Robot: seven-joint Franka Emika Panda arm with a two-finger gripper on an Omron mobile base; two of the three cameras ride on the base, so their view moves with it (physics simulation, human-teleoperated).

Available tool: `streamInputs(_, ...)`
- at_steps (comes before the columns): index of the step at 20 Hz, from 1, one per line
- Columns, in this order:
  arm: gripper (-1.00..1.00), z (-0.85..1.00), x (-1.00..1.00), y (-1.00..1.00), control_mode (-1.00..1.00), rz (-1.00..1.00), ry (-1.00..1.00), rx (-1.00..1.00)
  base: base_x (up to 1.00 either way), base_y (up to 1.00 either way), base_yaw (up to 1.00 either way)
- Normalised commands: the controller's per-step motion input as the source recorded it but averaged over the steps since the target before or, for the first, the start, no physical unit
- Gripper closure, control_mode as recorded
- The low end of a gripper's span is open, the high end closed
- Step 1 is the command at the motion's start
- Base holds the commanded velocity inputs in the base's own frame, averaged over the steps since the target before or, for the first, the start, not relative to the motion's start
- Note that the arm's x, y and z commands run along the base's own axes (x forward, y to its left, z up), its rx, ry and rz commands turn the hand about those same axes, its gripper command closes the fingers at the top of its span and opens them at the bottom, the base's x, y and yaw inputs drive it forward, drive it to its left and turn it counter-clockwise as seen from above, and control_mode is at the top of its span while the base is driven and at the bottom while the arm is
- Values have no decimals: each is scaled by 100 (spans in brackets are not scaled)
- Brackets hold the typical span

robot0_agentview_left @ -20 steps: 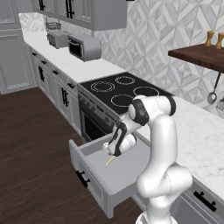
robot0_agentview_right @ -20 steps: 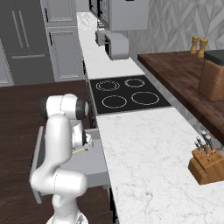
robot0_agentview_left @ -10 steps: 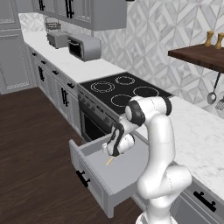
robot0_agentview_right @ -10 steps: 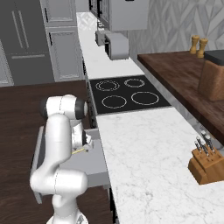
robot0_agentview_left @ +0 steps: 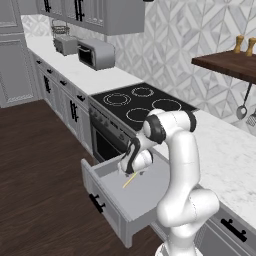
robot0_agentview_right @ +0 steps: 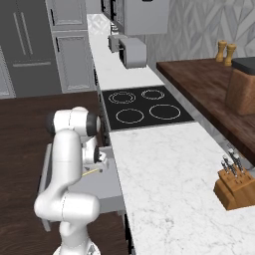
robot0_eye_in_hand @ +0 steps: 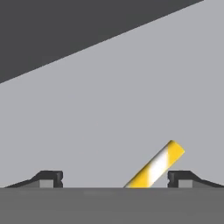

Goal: Take a straw from the drawer in front and place it inside the glass cup on the dining counter.

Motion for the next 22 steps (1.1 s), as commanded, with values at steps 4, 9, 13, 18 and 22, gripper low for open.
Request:
streamInputs(4,100,-14,0,12,-100,0,0,0,0,0,0)
streamInputs(9,100,-3,0,31,-100,0,0,0,0,0,0)
streamInputs(13,100,0,0,38,-100,0,-1,0,0,0,0)
streamInputs(18,100,59,-2,28,-100,6,-9,0,0,0,0)
streamInputs(22,100,100,-34,1,-100,15,-13,0,0,0,0)
